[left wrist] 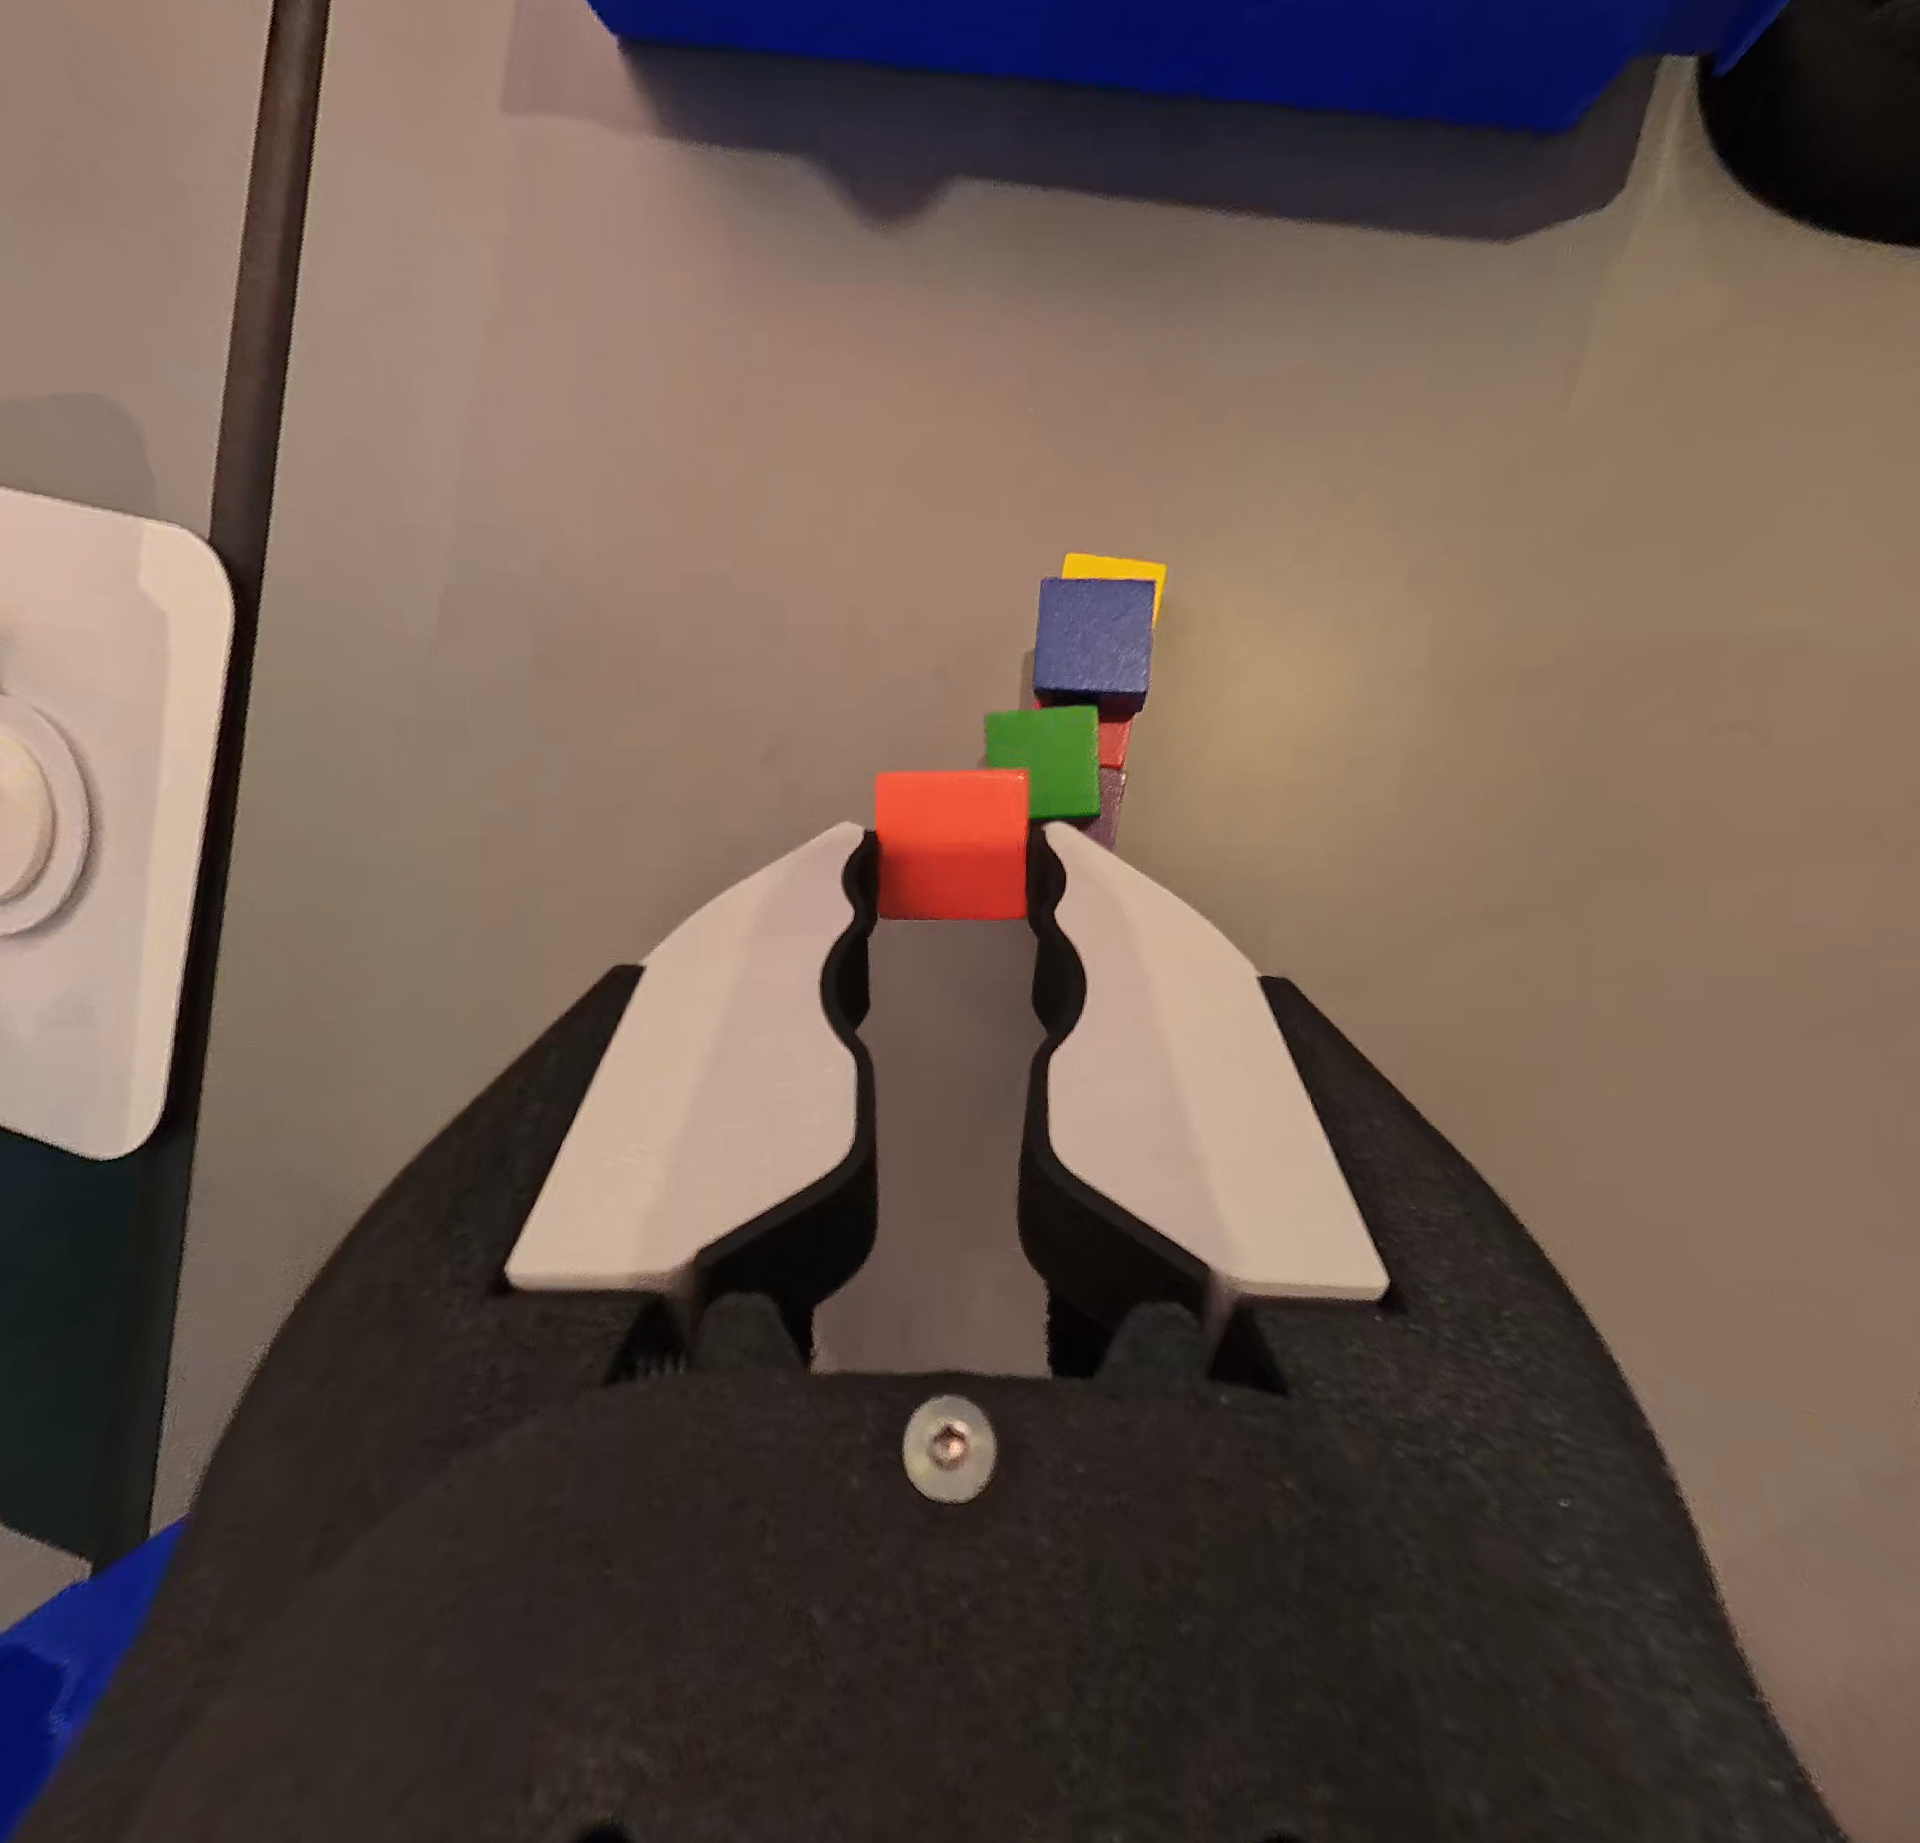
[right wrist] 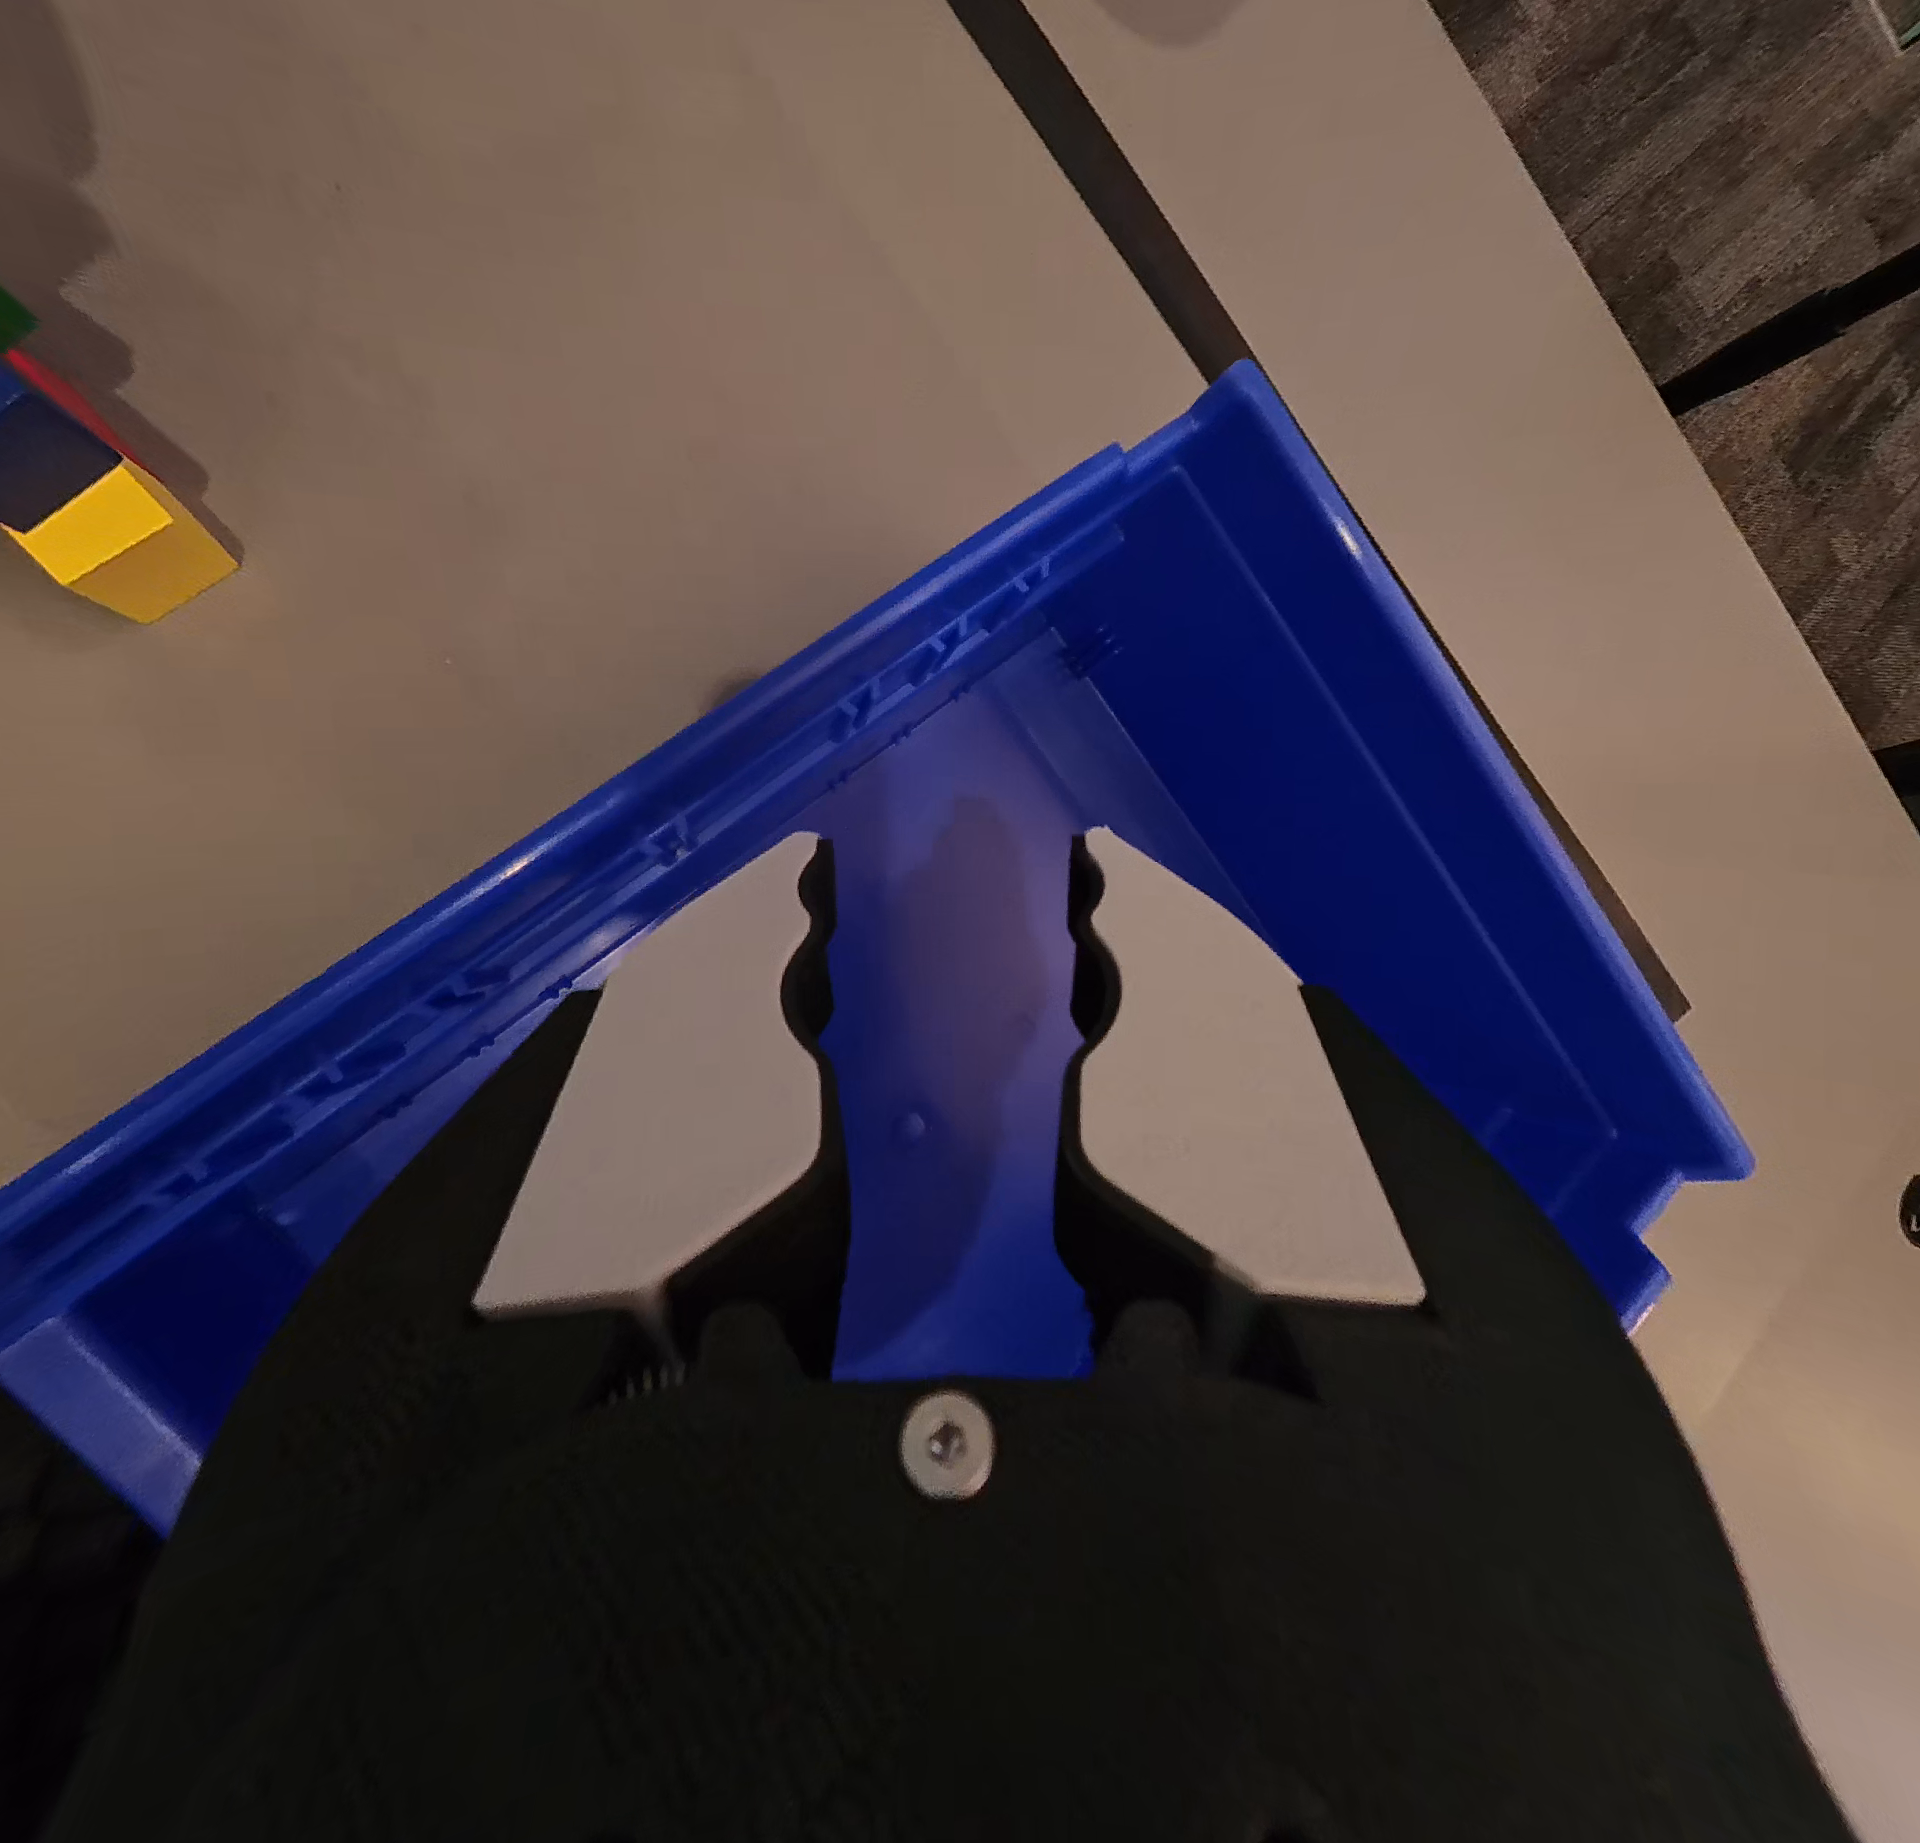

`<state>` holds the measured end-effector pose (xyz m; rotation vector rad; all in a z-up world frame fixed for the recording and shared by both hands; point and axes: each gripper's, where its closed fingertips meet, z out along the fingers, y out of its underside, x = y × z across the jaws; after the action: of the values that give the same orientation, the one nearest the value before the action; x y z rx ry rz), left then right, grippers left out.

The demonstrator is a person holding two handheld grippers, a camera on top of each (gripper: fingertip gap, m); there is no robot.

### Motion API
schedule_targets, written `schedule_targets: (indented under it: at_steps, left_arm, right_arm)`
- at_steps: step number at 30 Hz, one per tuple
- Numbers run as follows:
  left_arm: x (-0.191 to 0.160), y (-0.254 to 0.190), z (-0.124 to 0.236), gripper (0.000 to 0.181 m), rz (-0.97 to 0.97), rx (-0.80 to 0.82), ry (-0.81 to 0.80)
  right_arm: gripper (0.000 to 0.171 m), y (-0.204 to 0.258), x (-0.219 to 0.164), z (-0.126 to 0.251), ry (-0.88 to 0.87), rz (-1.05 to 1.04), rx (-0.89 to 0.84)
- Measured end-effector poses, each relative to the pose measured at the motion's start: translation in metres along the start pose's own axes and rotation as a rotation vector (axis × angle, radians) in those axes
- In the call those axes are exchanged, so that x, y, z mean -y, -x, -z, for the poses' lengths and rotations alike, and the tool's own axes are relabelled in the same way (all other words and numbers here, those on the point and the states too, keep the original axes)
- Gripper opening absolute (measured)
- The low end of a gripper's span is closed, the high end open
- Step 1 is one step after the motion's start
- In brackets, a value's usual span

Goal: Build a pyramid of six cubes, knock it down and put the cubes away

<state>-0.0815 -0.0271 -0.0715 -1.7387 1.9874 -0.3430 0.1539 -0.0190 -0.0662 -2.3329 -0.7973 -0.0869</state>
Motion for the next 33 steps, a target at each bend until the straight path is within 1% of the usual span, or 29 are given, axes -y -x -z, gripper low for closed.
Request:
schedule_targets:
  at_steps: [5,7,9,12,18,25,26,28,29,31,33]
  left_arm:
    - [-0.025,0.017,0.001,0.027,0.054,0.064,0.107]
    - [-0.043,0.031,-0.008,0.027,0.104,0.093,0.159]
    - [-0.062,0.042,-0.022,0.027,0.139,0.085,0.2]
    - [-0.075,0.05,-0.037,0.027,0.202,0.056,0.199]
    - [-0.089,0.058,-0.049,0.027,0.192,0.064,0.212]
    - [-0.086,0.054,-0.05,0.027,0.177,0.054,0.194]
    - [-0.085,0.055,-0.05,0.031,0.175,0.06,0.19]
    - [-0.083,0.057,-0.047,0.051,0.174,0.074,0.181]
    - [-0.082,0.059,-0.044,0.058,0.176,0.086,0.173]
    - [-0.07,0.057,-0.034,0.058,0.165,0.083,0.119]
    - [-0.047,0.042,-0.023,0.056,0.131,0.045,0.033]
  right_arm:
    - [0.045,0.001,0.0,0.0,0.004,0.003,0.002]
    - [0.045,0.001,-0.001,0.0,0.004,0.003,0.002]
    - [0.045,0.001,-0.001,0.001,0.0,0.001,0.001]
    - [0.045,-0.001,0.0,0.003,-0.012,-0.004,0.0]
    - [0.045,-0.002,-0.002,0.003,-0.011,-0.006,0.002]
    - [0.045,-0.001,-0.003,0.001,-0.006,-0.005,0.007]
    - [0.045,-0.001,-0.003,0.001,-0.005,-0.005,0.007]
    - [0.045,-0.001,-0.003,0.001,-0.006,-0.006,0.006]
    - [0.045,-0.001,-0.003,0.001,-0.007,-0.007,0.007]
    - [0.044,-0.002,-0.003,0.002,-0.009,-0.007,0.005]
    - [0.045,-0.002,-0.003,0.002,-0.01,-0.009,0.006]
